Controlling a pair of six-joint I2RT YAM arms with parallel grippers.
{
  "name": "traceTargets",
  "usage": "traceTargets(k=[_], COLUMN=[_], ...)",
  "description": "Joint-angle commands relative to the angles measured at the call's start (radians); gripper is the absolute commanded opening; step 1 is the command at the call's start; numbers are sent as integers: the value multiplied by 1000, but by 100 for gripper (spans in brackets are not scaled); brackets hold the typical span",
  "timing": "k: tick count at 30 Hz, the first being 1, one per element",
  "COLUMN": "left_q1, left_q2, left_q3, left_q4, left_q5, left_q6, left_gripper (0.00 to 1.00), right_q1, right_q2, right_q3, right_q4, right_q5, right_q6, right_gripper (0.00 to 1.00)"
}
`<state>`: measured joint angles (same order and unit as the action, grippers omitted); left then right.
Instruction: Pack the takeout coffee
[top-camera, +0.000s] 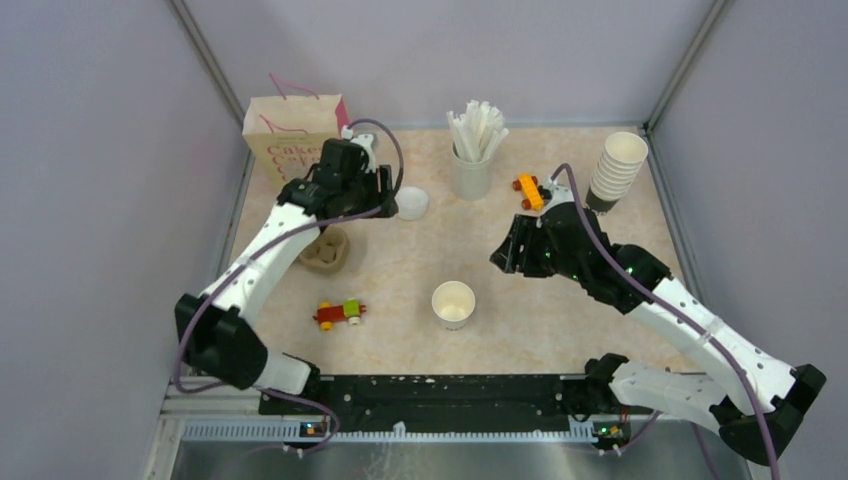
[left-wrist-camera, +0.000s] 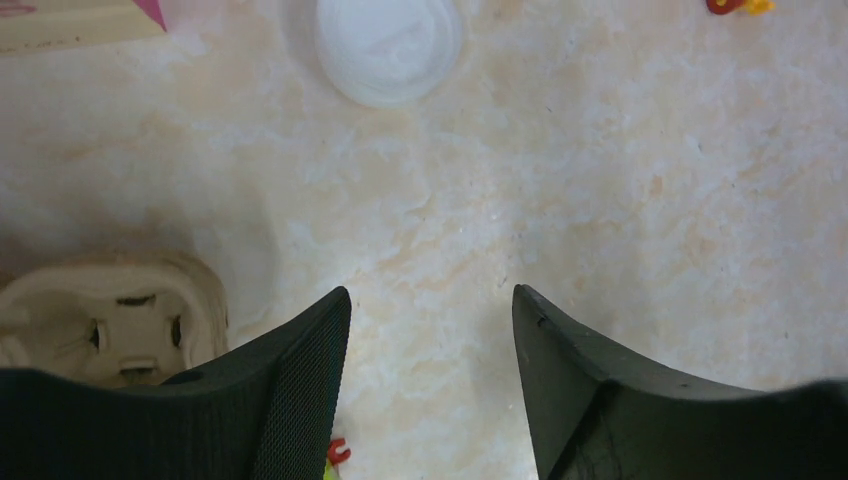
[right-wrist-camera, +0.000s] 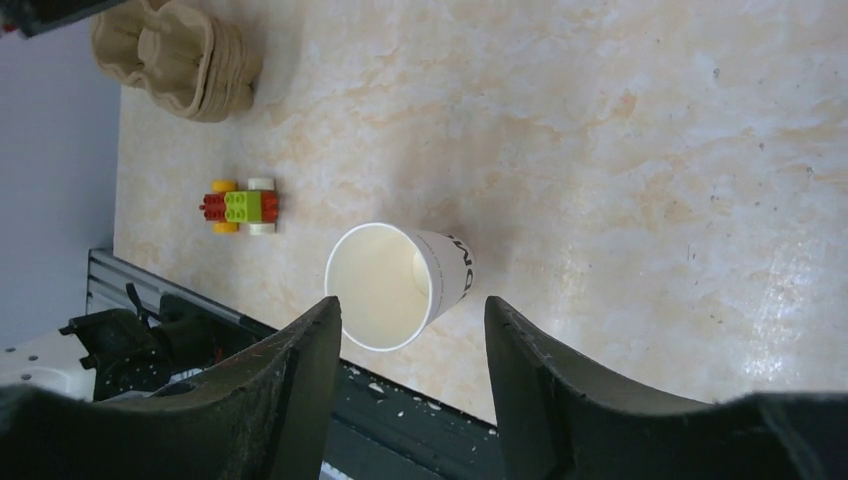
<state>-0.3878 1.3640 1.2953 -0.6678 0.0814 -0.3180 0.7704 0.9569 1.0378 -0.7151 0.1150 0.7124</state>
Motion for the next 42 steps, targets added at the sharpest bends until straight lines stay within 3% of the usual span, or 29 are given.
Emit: traceTargets(k=[1,5,10,22,36,42], left_q1=[-26,-43,-35,-10,2,3], left_q2=[158,290,462,558,670,704], left_q3=[127,154,287,340,436,472], left_q4=[75,127,15,83,114,42], left_q5=[-51,-159,-301,-232,-212,-286], left_q6=[-43,-98,-153,-173,-201,-204], left_gripper=[64,56,52,54,50,50], right_q1=[9,9,9,9,10,10], right_q2=[-14,-35,-89,-165,-208,-193], right_q3=[88,120,91,36,65,69], right_q4=[-74,-86,-94,-125,-197,-196], right_q5=[28,36,53,108,134,137], right_q6=[37,49,30,5,-18,-32], right_gripper=[54,53,52,51,49,49])
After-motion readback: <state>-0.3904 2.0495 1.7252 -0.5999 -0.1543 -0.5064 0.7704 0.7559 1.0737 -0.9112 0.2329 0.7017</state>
